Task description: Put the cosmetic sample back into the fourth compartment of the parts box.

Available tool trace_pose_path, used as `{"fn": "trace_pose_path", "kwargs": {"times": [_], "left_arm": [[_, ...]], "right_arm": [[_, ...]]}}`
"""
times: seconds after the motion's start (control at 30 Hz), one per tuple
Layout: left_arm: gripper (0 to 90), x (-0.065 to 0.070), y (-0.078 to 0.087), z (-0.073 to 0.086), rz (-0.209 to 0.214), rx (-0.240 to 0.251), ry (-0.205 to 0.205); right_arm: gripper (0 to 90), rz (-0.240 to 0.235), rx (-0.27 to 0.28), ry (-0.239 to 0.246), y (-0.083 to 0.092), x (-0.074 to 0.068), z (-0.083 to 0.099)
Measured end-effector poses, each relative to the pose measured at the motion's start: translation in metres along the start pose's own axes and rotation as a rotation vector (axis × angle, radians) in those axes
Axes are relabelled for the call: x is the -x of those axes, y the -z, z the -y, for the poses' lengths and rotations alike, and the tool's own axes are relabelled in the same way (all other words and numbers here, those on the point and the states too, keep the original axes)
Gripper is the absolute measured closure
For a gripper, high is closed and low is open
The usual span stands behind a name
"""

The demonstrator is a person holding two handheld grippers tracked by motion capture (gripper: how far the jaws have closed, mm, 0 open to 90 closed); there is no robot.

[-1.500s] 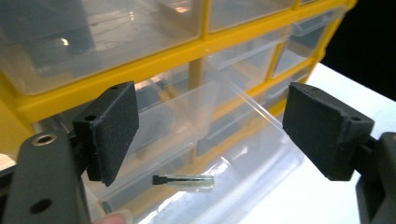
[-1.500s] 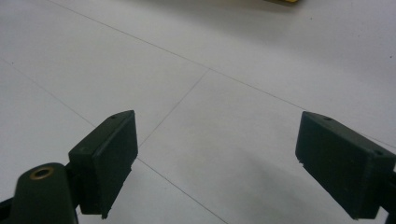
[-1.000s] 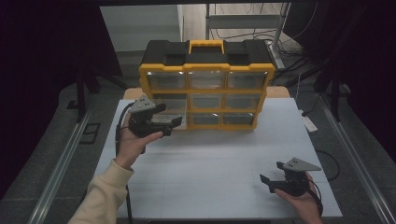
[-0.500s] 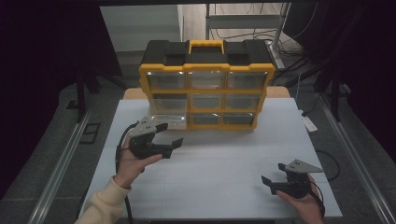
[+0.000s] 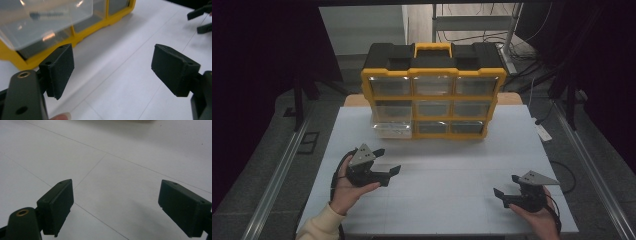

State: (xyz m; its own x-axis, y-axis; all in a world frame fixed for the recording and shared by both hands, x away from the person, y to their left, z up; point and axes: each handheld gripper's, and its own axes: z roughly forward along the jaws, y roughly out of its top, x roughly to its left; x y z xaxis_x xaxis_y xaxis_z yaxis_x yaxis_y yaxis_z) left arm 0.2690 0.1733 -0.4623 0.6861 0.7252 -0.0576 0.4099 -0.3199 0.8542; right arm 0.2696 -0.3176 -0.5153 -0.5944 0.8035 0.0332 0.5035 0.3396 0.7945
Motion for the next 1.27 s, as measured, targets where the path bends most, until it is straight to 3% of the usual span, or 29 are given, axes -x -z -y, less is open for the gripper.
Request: {"fn": "trace_pose_path", "kwargs": {"times": [0.63, 0.93, 1.27], "left_arm": [[17.6, -0.014, 0.002, 0.054, -0.046, -0.049, 0.073], [17.7, -0.018, 0.006, 0.058, -0.055, -0.038, 0.086], [17.7, -0.017, 0.004, 0.059, -0.055, -0.05, 0.073]], "right_arm": [[13.6, -0.026, -0.001, 0.017, -0.004, 0.001, 0.0], [13.7, -0.022, 0.011, 0.024, -0.003, 0.001, -0.001], [13.8, -0.015, 0.018, 0.023, -0.001, 0.0, -0.001]]}}
